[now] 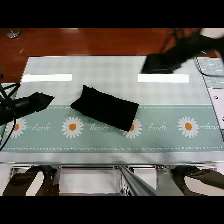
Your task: Fold the shirts.
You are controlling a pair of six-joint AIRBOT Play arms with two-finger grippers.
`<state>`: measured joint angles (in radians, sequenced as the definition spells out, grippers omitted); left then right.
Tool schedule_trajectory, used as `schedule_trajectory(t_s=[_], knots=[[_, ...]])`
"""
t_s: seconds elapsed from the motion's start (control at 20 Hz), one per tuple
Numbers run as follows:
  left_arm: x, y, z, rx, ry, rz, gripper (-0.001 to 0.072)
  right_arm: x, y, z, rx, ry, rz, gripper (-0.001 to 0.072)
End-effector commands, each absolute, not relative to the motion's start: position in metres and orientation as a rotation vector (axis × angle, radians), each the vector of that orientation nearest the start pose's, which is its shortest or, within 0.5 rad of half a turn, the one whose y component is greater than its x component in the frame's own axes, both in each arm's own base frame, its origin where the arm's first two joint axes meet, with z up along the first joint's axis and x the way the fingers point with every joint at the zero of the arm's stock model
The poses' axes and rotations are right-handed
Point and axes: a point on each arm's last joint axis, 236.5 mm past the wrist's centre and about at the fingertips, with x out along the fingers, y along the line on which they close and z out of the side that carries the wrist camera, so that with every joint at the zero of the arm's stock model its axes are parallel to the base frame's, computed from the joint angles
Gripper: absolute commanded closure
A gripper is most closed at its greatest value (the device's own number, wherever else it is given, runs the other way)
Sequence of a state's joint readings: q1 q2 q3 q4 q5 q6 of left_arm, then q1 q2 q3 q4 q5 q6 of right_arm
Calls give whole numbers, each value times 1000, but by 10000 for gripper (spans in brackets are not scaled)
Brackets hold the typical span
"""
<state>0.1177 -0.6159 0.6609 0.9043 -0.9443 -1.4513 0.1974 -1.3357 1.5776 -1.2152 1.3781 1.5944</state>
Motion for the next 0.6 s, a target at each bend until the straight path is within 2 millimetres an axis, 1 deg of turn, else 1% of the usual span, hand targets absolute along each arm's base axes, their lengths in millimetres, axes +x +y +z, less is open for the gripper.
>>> schedule_trajectory(t_s=[0.0,0.05,0.1,0.15,0.2,0.25,0.35,0.45,0.55], knots=[[301,-83,90,-547,820,-263,690,366,55,100,325,943,2,81],[299,-84,85,-551,832,-261,690,348,48,63,483,934,-97,81],[297,-84,78,-555,845,-257,690,331,55,25,661,930,-146,81],[295,-84,73,-559,857,-255,690,318,74,-3,804,944,-129,81],[295,-84,69,-563,862,-250,690,307,95,-26,904,980,-94,82],[295,-83,66,-565,862,-244,690,299,113,-41,924,1030,-46,81],[297,-81,63,-571,853,-233,690,292,145,-57,881,1127,71,82],[298,-82,64,-582,847,-235,690,290,174,-68,897,1235,172,81],[298,-84,66,-595,844,-241,689,291,201,-73,918,1345,280,82]])
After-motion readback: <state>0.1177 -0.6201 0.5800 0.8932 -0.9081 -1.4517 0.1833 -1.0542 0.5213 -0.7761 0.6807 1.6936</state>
